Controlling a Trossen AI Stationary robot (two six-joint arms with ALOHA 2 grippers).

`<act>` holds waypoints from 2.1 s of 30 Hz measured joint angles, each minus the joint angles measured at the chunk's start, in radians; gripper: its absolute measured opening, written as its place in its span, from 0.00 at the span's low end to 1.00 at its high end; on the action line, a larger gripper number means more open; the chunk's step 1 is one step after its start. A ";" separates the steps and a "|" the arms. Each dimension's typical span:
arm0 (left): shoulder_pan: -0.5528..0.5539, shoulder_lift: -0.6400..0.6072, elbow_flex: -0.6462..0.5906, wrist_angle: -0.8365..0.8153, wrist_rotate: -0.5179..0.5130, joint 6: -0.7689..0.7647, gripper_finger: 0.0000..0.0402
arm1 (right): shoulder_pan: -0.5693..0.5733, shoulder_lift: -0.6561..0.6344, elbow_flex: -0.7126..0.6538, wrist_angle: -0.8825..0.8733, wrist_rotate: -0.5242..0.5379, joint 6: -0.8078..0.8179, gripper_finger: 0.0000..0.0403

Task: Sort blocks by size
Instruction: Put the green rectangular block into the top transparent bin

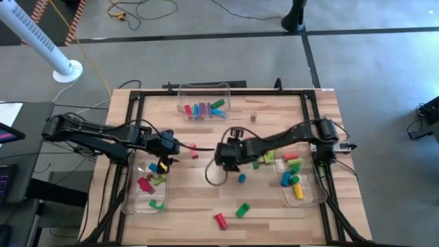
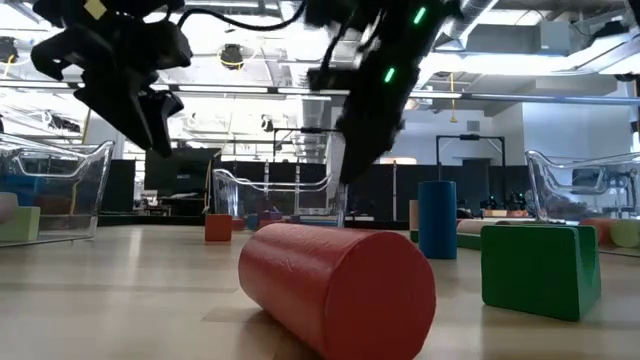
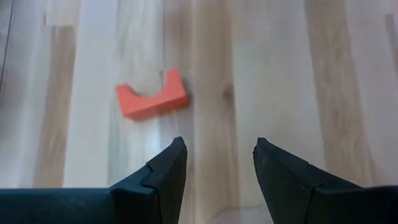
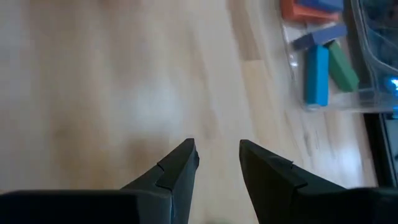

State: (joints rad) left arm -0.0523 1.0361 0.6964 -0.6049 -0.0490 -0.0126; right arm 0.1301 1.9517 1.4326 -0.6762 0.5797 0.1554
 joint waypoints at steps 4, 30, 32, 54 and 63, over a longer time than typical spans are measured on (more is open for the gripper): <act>-0.025 0.000 -0.015 0.056 0.006 0.004 0.44 | 0.096 -0.090 0.000 -0.044 0.001 0.029 0.42; -0.130 0.244 -0.015 0.503 0.010 0.141 0.44 | 0.520 -0.244 0.000 -0.176 0.000 0.266 0.42; -0.133 0.280 -0.015 0.524 0.010 0.141 0.44 | 0.527 -0.244 0.000 -0.190 0.000 0.288 0.42; -0.140 0.438 -0.013 0.791 0.071 0.142 0.44 | 0.397 -0.244 -0.038 -0.386 0.017 0.636 0.42; -0.146 0.438 -0.013 0.805 0.070 0.122 0.44 | 0.227 -0.242 -0.288 -0.245 -0.127 0.740 0.42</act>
State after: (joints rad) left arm -0.1980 1.4742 0.6834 0.2005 0.0213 0.1097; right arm 0.3568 1.7096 1.1443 -0.9216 0.4523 0.8952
